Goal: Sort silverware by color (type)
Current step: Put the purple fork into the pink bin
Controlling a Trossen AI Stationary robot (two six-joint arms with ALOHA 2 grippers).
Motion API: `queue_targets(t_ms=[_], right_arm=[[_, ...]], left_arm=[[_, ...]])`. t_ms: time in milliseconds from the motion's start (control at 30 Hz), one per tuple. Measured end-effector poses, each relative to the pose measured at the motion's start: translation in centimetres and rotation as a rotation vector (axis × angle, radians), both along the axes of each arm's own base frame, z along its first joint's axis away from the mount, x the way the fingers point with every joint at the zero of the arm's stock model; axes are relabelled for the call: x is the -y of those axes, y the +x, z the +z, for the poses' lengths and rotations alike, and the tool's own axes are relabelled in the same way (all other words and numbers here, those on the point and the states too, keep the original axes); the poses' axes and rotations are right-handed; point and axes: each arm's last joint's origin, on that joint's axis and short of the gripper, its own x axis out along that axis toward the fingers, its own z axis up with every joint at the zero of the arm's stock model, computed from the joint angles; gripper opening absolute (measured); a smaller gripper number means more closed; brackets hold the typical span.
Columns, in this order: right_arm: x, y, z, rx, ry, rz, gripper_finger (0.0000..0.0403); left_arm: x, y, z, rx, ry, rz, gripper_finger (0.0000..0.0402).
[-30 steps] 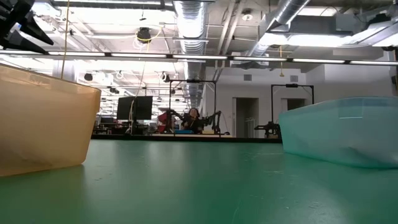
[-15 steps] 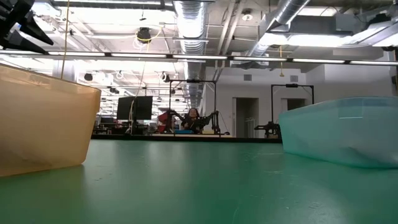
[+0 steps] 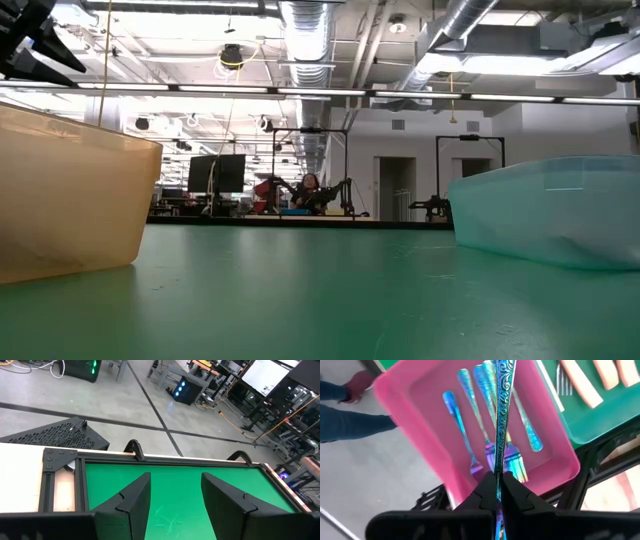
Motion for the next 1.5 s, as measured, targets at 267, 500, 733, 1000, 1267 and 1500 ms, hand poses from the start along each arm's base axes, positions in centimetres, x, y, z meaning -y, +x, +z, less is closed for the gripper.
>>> queue_targets(t_ms=[267, 500, 733, 1000, 1267, 1500], right_arm=[[-0.3, 0.3, -3.4, -0.015, -0.021, 0.007, 0.0027], [-0.8, 0.6, -6.4, 0.004, 0.013, 0.065, 0.0027], [-0.5, 0.4, -10.9, -0.026, 0.052, 0.074, 0.0027], [-0.2, 0.1, -14.0, -0.055, 0.128, 0.121, 0.0027], [-0.2, -0.1, -16.1, -0.057, 0.23, 0.203, 0.0027], [0.5, 0.1, -16.9, -0.064, 0.219, 0.189, 0.0031]], left_arm=[[0.0, 0.0, 0.0, 0.0, 0.0, 0.0, 0.0158], [0.0, 0.0, 0.0, 0.0, 0.0, 0.0, 0.0158], [0.0, 0.0, 0.0, 0.0, 0.0, 0.0, 0.0158], [0.0, 0.0, 0.0, 0.0, 0.0, 0.001, 0.0158], [0.0, 0.0, 0.0, 0.0, 0.001, 0.001, 0.0158], [0.0, 0.0, 0.0, 0.0, 0.001, 0.002, 0.0158]])
